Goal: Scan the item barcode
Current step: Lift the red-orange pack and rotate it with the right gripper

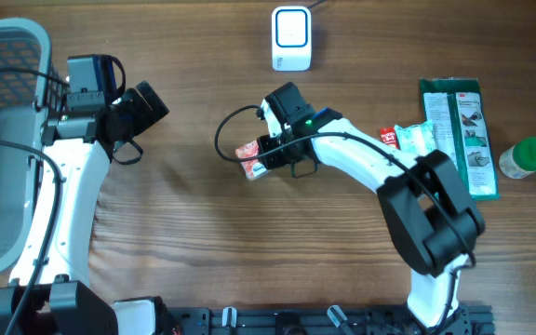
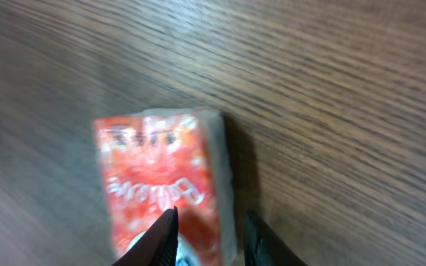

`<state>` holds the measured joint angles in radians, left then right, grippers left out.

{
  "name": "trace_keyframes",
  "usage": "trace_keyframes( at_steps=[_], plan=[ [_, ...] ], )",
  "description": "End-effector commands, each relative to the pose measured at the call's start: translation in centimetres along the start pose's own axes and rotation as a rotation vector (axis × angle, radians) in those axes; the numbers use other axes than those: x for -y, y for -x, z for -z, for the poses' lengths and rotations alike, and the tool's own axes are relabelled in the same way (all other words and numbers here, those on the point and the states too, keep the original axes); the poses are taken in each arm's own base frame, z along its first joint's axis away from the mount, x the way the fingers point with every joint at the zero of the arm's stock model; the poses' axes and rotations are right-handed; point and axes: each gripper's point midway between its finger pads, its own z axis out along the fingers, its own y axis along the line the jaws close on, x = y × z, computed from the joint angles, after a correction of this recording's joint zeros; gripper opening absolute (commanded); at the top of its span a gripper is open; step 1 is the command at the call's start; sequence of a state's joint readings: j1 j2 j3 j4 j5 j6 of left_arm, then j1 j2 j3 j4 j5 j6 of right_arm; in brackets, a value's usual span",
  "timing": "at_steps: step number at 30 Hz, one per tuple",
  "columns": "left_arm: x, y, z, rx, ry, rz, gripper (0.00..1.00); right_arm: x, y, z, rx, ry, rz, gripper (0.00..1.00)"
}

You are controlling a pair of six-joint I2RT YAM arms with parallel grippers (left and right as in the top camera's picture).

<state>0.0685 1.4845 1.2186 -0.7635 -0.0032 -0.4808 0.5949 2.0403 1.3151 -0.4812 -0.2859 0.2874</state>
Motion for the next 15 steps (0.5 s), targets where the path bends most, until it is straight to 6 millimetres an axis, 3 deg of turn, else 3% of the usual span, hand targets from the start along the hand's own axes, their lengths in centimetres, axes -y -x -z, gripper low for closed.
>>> trace_keyframes(
  at_steps=[1, 3, 5, 7, 11, 15],
  plan=[
    [0.0, 0.5, 0.5, 0.021, 0.001, 0.002, 1.0, 1.5, -1.6, -2.8, -0.064, -0.035, -0.02, 0.29],
    [0.0, 0.5, 0.5, 0.021, 0.001, 0.002, 1.0, 1.7, -2.0, -3.2, -0.078, -0.035, -0.025, 0.27],
    [0.0, 0.5, 0.5, 0.021, 0.001, 0.002, 1.0, 1.3, -2.1, -3.2, -0.084, -0.012, -0.023, 0.07],
    [0.0, 0.5, 0.5, 0.021, 0.001, 0.002, 1.0, 0.7, -1.6, -2.5, -0.068, 0.022, -0.013, 0.04],
    [0.0, 0.5, 0.5, 0.021, 0.001, 0.002, 1.0, -2.1, 0.9, 1.7, 0.014, 0.201, 0.031, 0.04],
    [0.0, 0.5, 0.5, 0.021, 0.001, 0.002, 1.0, -3.7, 3.1, 8.7, 0.098, 0.417, 0.011, 0.04]
  ],
)
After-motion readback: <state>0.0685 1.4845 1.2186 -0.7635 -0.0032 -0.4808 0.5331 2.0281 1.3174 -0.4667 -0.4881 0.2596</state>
